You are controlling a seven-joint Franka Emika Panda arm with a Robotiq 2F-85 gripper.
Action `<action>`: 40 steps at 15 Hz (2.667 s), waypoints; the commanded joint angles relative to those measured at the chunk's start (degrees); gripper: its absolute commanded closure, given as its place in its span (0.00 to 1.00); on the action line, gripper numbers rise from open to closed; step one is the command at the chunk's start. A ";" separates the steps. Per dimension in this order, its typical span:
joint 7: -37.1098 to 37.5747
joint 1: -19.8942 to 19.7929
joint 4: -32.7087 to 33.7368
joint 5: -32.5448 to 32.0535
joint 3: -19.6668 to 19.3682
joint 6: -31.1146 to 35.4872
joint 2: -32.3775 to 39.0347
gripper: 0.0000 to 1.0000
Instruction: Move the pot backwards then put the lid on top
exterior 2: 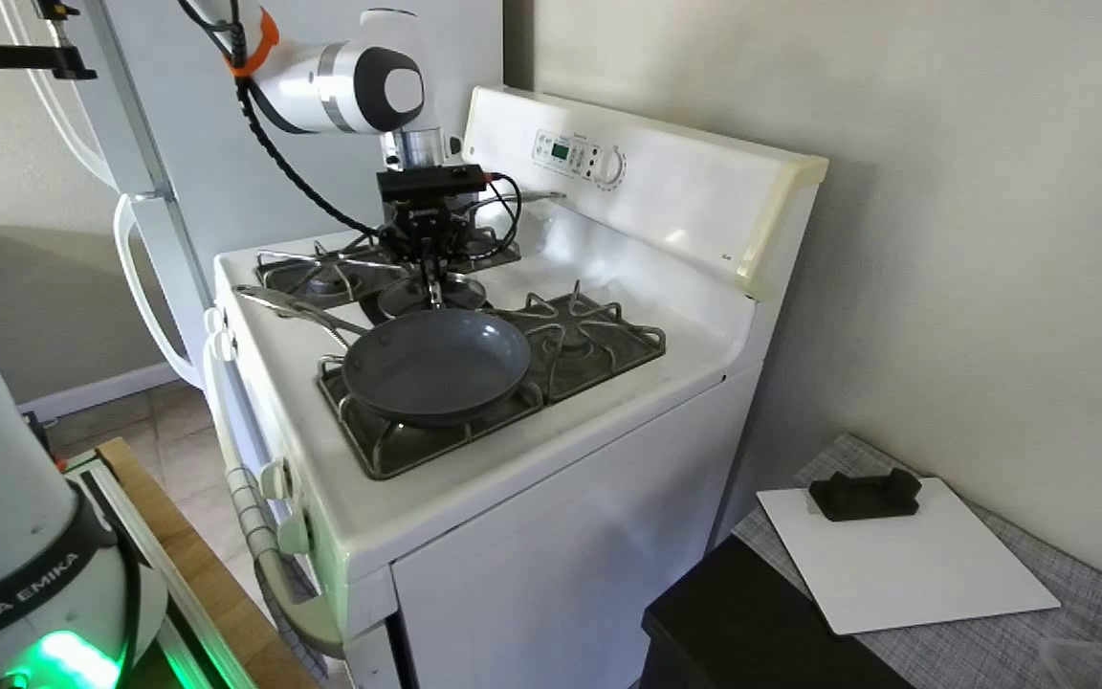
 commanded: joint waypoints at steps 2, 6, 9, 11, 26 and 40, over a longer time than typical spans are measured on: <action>-0.14 -0.29 1.01 -0.35 0.25 0.52 1.41 0.59; -2.08 -0.80 2.06 1.47 0.54 -0.25 2.55 0.25; -4.20 -1.33 3.24 3.62 0.92 -1.22 3.79 0.10; -5.39 -1.70 3.88 4.92 1.12 -1.76 4.47 0.26; -7.84 -3.01 8.77 9.69 1.34 -7.87 7.99 1.00; -5.10 -1.81 10.20 8.11 1.40 -9.69 3.03 1.00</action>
